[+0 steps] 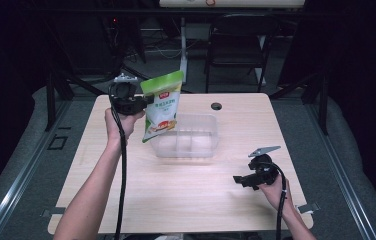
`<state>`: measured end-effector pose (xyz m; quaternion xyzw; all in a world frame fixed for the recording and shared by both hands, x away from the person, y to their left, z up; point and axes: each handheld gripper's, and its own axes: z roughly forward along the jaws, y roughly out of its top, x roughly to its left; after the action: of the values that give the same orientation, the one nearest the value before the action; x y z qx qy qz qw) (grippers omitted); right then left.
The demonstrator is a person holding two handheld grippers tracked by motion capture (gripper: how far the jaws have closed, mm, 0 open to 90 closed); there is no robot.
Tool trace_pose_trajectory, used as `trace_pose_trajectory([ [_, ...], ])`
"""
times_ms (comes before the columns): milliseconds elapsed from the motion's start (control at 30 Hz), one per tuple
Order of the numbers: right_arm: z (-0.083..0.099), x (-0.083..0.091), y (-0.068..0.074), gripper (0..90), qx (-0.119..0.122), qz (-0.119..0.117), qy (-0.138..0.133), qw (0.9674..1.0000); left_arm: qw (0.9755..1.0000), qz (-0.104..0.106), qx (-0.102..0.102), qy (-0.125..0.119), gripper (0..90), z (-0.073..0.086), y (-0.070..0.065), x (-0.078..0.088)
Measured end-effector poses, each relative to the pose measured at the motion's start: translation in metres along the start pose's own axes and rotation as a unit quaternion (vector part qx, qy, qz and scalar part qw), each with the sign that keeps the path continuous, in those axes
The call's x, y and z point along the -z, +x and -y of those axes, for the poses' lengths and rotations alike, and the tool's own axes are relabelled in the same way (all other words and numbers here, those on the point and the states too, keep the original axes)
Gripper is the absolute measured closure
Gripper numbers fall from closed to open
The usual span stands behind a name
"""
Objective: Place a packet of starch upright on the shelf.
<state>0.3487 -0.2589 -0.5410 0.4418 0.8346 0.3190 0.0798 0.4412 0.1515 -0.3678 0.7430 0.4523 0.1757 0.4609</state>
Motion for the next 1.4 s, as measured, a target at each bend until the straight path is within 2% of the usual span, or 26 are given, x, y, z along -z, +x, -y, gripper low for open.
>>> trace_pose_trajectory([
  [167,0.0,0.0,0.0,14.6,0.001,-0.002,0.001,1.0,0.9999,-0.004,0.009,-0.005,90.0,0.003,-0.001,-0.008],
  [233,0.0,0.0,0.0,14.6,0.002,0.002,0.002,1.0,0.9998,-0.011,0.016,-0.011,90.0,0.005,-0.003,-0.014],
  [433,0.0,0.0,0.001,14.6,-0.002,-0.002,0.002,1.0,0.9989,-0.015,0.039,-0.023,90.0,0.011,-0.005,-0.021],
  [500,-0.001,0.002,0.0,14.6,0.006,0.004,0.01,0.9999,0.9983,-0.019,0.047,-0.03,90.0,0.013,-0.007,-0.024],
  [567,0.0,0.001,0.001,14.6,-0.001,-0.004,0.002,1.0,0.9981,-0.022,0.047,-0.034,90.0,0.014,-0.008,-0.025],
  [667,0.0,0.001,0.0,14.6,0.001,0.0,0.0,1.0,0.9965,-0.026,0.063,-0.048,90.0,0.018,-0.009,-0.026],
  [800,0.0,0.001,0.0,14.6,0.002,-0.001,0.0,1.0,0.9949,-0.036,0.071,-0.062,90.0,0.02,-0.012,-0.023],
  [867,0.0,0.0,0.0,14.6,0.0,-0.003,-0.001,1.0,0.9946,-0.04,0.068,-0.067,90.0,0.021,-0.014,-0.023],
  [1000,-0.001,0.0,0.001,14.6,0.0,-0.005,-0.001,1.0,0.9952,-0.037,0.068,-0.059,90.0,0.025,-0.016,-0.026],
  [1167,0.0,0.0,0.001,14.6,-0.002,-0.006,-0.002,1.0,0.9941,-0.037,0.079,-0.065,90.0,0.03,-0.016,-0.032],
  [1400,0.0,0.001,0.0,14.6,0.0,-0.004,0.0,1.0,0.9916,-0.036,0.086,-0.09,90.0,0.034,-0.015,-0.035],
])
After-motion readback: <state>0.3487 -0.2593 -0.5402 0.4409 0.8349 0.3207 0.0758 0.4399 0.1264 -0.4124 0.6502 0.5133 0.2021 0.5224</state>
